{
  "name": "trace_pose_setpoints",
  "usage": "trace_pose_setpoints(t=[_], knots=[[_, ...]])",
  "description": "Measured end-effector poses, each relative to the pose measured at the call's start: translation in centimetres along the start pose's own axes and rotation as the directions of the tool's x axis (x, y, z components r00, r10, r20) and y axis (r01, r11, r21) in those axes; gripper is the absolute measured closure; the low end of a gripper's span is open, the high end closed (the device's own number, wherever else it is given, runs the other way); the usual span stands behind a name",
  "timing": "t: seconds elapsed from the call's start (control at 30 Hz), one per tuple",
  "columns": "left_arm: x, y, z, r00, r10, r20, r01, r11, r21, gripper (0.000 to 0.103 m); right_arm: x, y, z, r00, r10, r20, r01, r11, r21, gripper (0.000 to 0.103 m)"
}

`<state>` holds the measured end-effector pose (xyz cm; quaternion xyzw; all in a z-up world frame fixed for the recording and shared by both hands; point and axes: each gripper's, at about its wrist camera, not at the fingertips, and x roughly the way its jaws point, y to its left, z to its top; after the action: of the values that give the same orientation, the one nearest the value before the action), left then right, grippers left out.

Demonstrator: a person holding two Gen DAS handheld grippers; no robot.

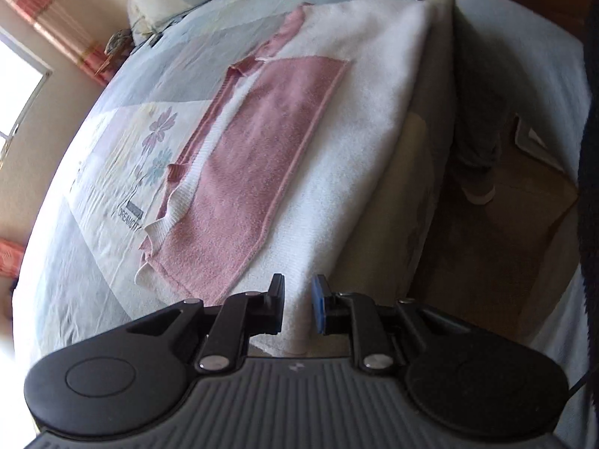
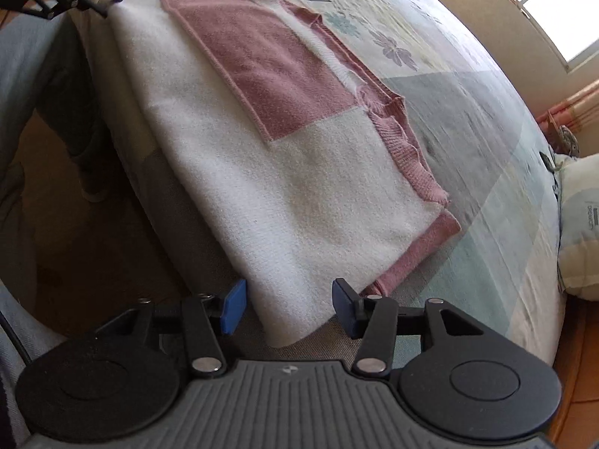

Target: Fold clothes

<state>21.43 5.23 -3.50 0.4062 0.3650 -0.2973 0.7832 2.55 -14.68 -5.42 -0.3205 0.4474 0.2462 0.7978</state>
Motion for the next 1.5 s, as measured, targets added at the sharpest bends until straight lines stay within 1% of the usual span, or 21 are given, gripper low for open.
trace_pose_setpoints(t=[0.03,0.13,0.2,0.3,0.33,0.37,0.43,0.47,0.5,0.57,0.6,0.63,0.77,0.83,0.97,1.13,1.27,1.33,1.4,1.47,1.5], knots=[[-0.4,1.6,0.3,0.999,0.002,0.038,0.002,0.996,-0.093,0.086,-0.7,-1.1,0.0,0.999,0.017,0.038,-0.02,0.997,0.075,0.042],[0.6,3.7,1.2,0.993,-0.013,0.115,0.043,0.963,-0.265,0.077,-1.5,-3.6,0.4,0.984,0.071,0.164,-0.115,0.954,0.277,0.039],[2.6,3.3,1.1,0.993,-0.048,0.103,0.081,0.938,-0.338,0.076,-0.3,-3.9,1.0,0.973,0.096,0.209,-0.168,0.918,0.361,0.039],[5.6,0.9,-0.2,0.997,-0.075,0.014,0.075,0.918,-0.389,0.076,2.2,-2.5,0.9,0.978,0.095,0.184,-0.167,0.889,0.427,0.039],[5.9,0.5,-1.1,0.997,-0.071,0.011,0.069,0.908,-0.413,0.075,3.1,-1.9,0.4,0.983,0.09,0.16,-0.152,0.888,0.435,0.039],[5.5,0.6,-2.0,0.996,-0.063,0.057,0.082,0.886,-0.457,0.075,3.9,-1.2,0.0,0.987,0.084,0.136,-0.136,0.886,0.442,0.039],[5.1,1.9,-2.3,0.994,-0.097,0.041,0.104,0.847,-0.521,0.073,4.5,-0.5,-1.1,0.99,0.066,0.128,-0.119,0.879,0.462,0.037],[4.5,2.5,-2.2,0.996,-0.07,0.059,0.091,0.835,-0.543,0.073,4.6,-0.1,-1.7,0.99,0.056,0.128,-0.111,0.874,0.472,0.037],[3.8,3.0,-2.1,0.996,-0.043,0.076,0.078,0.822,-0.564,0.071,4.4,-0.1,-1.8,0.99,0.046,0.134,-0.105,0.872,0.477,0.036],[3.0,3.7,-2.0,0.994,-0.004,0.111,0.07,0.803,-0.592,0.048,3.5,-0.1,-1.6,0.987,0.01,0.163,-0.088,0.873,0.48,0.036],[3.1,3.9,-1.9,0.994,-0.002,0.111,0.069,0.793,-0.605,0.045,2.8,-0.1,-1.4,0.981,-0.018,0.192,-0.08,0.87,0.486,0.031],[3.4,3.7,-2.0,0.996,-0.007,0.088,0.06,0.787,-0.614,0.044,2.4,-0.2,-1.2,0.977,-0.032,0.211,-0.079,0.863,0.498,0.026],[5.4,2.2,-3.8,0.996,-0.074,-0.049,0.026,0.773,-0.634,0.045,3.2,-0.4,-1.9,0.981,-0.028,0.194,-0.09,0.815,0.573,0.026],[4.5,1.6,-3.9,0.998,-0.059,-0.03,0.028,0.796,-0.605,0.044,3.8,-0.1,-2.7,0.985,-0.022,0.172,-0.083,0.809,0.582,0.026],[3.5,3.7,-1.8,0.998,-0.02,0.052,0.048,0.789,-0.612,0.041,3.1,0.1,-2.8,0.982,-0.03,0.186,-0.083,0.818,0.57,0.025],[3.8,6.3,1.1,0.989,0.014,0.145,0.081,0.771,-0.631,0.033,2.0,-1.5,0.6,0.953,-0.076,0.292,-0.105,0.825,0.556,0.014],[7.7,7.7,2.0,0.985,-0.049,0.163,0.153,0.675,-0.722,0.031,4.4,-3.1,3.1,0.948,-0.055,0.312,-0.147,0.795,0.588,0.005],[9.5,7.5,0.9,0.987,-0.07,0.146,0.157,0.628,-0.762,0.03,6.8,-3.7,3.4,0.961,-0.02,0.276,-0.164,0.762,0.626,0.004],[10.1,7.4,-0.6,0.982,-0.043,0.182,0.173,0.576,-0.799,0.029,9.1,-3.8,3.1,0.977,-0.005,0.213,-0.141,0.735,0.663,0.0],[9.5,7.9,-0.9,0.98,-0.06,0.189,0.192,0.526,-0.828,0.029,9.4,-3.0,2.4,0.97,-0.05,0.238,-0.12,0.754,0.646,0.0],[8.9,8.1,-0.8,0.979,-0.055,0.196,0.196,0.512,-0.836,0.029,9.4,-2.6,2.1,0.967,-0.065,0.247,-0.111,0.766,0.634,0.0]])
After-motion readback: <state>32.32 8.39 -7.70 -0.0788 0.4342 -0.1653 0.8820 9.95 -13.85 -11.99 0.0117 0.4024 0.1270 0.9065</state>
